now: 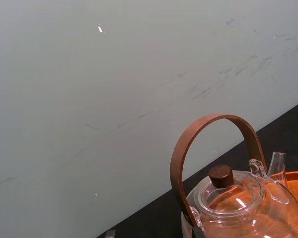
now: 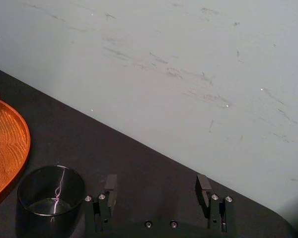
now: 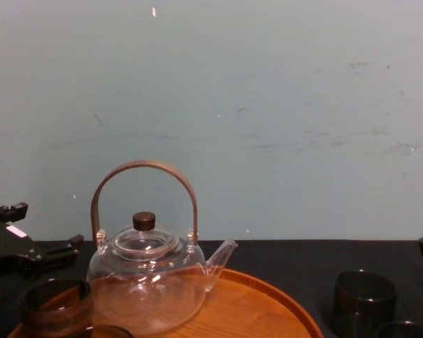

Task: Pick up the glass from the table and place it on the tray.

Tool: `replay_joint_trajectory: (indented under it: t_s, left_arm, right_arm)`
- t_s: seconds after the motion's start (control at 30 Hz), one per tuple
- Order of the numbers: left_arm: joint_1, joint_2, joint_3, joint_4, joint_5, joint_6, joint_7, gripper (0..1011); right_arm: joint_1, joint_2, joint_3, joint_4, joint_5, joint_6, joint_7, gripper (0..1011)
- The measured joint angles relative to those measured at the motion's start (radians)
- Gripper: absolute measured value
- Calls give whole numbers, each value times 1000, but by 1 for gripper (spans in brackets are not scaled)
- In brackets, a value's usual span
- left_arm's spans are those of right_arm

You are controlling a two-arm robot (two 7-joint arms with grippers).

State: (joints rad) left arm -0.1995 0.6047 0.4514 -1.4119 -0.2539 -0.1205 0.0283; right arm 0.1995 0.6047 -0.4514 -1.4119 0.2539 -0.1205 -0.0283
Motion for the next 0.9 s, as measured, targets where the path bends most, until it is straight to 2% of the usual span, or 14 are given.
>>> replay_joint_trajectory:
  t_s: [0.9]
  left_arm:
    - [0,0,0,0,0,0,0,1001]
  right_arm:
    - [0,0,0,0,0,0,0,1002]
